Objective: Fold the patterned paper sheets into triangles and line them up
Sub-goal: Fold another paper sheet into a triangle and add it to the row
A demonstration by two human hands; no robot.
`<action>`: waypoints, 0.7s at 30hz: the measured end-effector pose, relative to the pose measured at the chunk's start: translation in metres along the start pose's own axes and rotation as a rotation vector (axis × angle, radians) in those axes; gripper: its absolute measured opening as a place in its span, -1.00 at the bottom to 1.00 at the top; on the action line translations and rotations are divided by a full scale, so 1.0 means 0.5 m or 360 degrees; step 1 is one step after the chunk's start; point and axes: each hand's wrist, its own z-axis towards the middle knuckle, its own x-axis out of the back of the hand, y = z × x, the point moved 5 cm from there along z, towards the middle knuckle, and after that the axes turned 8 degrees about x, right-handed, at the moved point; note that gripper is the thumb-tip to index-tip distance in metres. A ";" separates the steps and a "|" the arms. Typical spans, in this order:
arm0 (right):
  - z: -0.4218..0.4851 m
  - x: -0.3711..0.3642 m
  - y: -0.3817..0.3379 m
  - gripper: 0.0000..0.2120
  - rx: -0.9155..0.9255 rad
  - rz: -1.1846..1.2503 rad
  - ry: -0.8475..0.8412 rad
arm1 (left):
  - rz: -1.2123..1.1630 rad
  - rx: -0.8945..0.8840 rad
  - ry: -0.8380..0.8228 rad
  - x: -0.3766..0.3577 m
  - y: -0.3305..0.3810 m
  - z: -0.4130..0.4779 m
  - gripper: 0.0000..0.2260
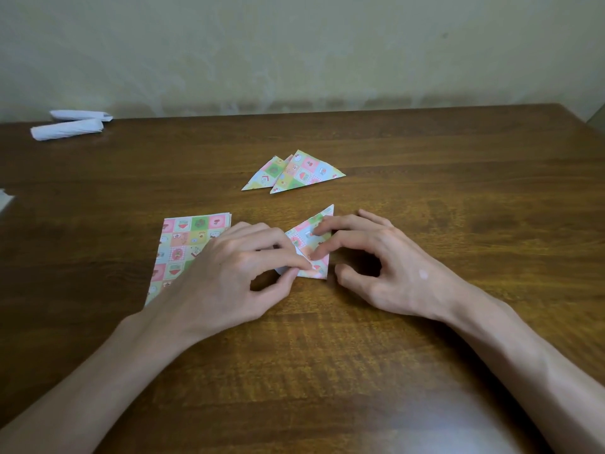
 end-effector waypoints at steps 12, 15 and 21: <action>0.001 -0.004 0.001 -0.79 0.0029 -0.0027 0.0031 | 0.0272 -0.0093 -0.0174 0.005 -0.003 -0.012 -0.70; 0.002 -0.004 -0.001 -0.78 0.0022 -0.0034 0.0035 | 0.0290 -0.0082 -0.0219 0.006 -0.003 -0.012 -0.68; 0.001 -0.002 -0.001 -0.55 0.0001 0.0009 -0.0038 | 0.0286 -0.0077 -0.0275 0.003 -0.002 -0.013 -0.68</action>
